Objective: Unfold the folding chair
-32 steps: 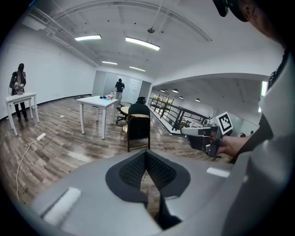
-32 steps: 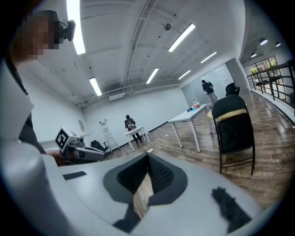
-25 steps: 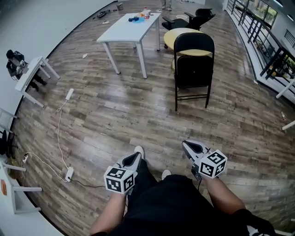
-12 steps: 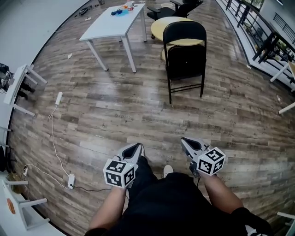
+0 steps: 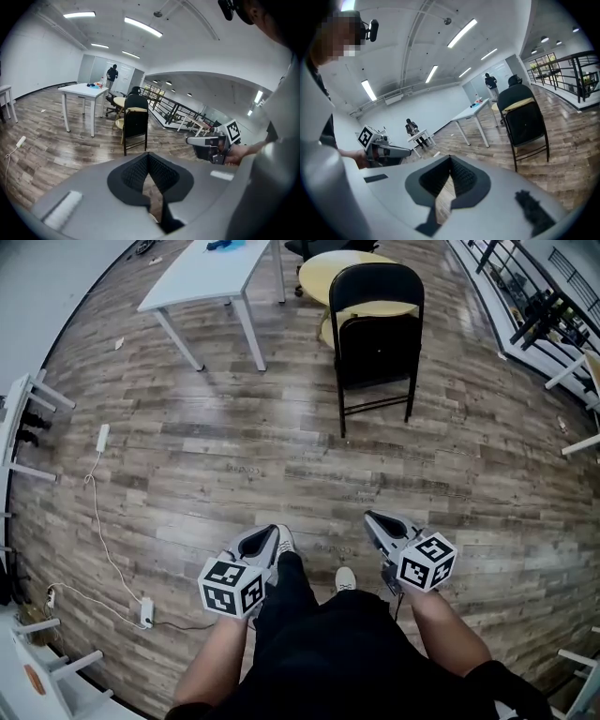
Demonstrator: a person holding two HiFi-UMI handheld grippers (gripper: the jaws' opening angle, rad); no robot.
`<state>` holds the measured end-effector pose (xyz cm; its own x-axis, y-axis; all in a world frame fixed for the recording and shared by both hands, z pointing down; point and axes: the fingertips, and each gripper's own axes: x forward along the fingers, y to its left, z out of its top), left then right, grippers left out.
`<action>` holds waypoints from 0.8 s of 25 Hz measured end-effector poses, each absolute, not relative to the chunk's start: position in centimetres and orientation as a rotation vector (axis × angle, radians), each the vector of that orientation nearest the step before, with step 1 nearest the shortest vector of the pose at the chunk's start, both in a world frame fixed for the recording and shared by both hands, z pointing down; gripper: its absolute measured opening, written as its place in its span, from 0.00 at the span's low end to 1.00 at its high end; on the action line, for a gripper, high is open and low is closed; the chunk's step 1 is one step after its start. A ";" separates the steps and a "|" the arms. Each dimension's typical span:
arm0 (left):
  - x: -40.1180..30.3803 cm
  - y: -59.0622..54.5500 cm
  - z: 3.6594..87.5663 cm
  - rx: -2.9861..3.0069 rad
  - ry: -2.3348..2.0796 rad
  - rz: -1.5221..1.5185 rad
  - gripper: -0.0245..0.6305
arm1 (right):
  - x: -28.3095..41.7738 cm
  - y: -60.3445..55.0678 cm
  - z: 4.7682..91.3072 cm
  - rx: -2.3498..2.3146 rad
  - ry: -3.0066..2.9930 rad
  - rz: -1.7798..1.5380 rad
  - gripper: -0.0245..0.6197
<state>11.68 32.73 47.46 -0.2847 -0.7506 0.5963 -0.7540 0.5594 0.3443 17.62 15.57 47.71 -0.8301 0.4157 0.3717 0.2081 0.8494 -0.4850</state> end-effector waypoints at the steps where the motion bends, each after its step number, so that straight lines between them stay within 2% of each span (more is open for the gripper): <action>1: 10.9 32.8 47.5 1.208 -2.052 0.003 0.05 | 16.9 15.4 47.8 -0.447 -2.547 0.588 0.03; 20: -4.5 39.2 48.9 1.244 -2.022 0.018 0.05 | 3.5 20.6 49.1 -0.355 -2.520 0.562 0.03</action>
